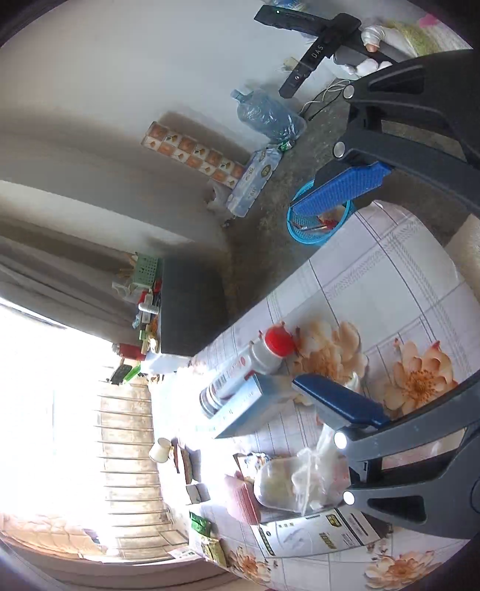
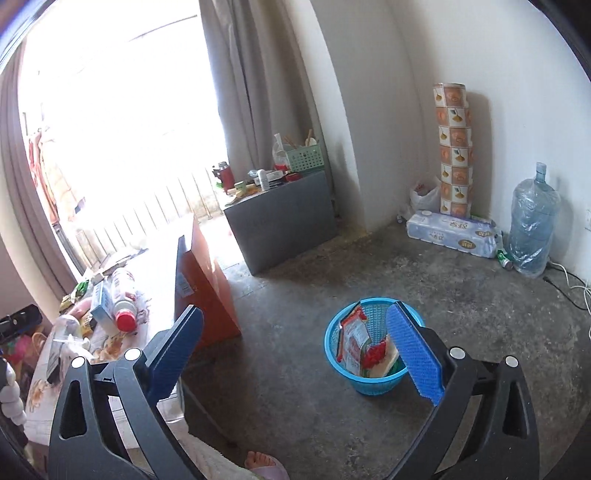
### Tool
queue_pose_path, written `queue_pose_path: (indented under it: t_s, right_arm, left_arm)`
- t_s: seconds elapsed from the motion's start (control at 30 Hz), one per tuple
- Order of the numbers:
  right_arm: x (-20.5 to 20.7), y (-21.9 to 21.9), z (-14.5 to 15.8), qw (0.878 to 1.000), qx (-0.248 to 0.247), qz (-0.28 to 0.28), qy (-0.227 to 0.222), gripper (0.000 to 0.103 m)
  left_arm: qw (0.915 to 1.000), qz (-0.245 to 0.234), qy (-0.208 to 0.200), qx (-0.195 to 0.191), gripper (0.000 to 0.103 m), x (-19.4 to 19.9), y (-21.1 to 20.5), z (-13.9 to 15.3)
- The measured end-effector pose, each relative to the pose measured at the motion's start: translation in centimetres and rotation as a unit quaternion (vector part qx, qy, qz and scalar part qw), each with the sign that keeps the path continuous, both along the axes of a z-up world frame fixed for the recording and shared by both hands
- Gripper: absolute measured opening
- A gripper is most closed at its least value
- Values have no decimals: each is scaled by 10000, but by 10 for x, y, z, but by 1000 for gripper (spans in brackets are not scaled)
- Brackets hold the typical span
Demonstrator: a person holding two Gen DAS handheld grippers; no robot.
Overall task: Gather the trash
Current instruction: 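Turn both open tools from the wastebasket back over the table, then close the right tool on the clear plastic bag with red print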
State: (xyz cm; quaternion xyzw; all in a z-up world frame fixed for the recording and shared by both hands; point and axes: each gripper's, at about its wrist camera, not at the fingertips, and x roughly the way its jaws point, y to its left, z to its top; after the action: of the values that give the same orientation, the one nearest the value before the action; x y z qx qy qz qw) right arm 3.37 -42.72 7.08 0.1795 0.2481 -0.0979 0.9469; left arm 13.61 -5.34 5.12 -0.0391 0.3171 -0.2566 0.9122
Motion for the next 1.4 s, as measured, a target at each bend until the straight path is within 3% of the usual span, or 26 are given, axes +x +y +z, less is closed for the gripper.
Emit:
queue_pose_path:
  t_s: [0.17,0.37,0.47,0.63,0.73,0.83,1.2,1.4]
  right_arm:
    - [34,82,6,9901,401,1333,198,96]
    - [91,201,-4,9541,579,2846,735,96]
    - [116,251,-8,9357,652,3302,1060,96]
    - [143,308,-26,8985,1288,3858,1650,89]
    - [152,329,-41,8860,1451,3941,1963,84]
    - [158,339,-56,8803,1589,3895,2194,80]
    - [169,330,-76,8904,1790,3409,2427,69]
    - [174,332,-81,8941,1860,3250,2457,59]
  left_arm:
    - [9945,1003,298,-35,83,-25,94,-33]
    - [9821,1767,618,-199,83,-42,170,-57]
    - [9784,1943,632,-310,83,-46,191,-62]
    - [9744,2113,672,-361,83,-55,208,-74]
    - [9723,2208,659,-393,83,-56,216,-79]
    - [9696,2298,721,-441,83,-56,224,-85]
    - [9555,2750,1060,-151,83,-62,243,-93]
    - [9517,2835,1166,-195,83,-67,252,-95]
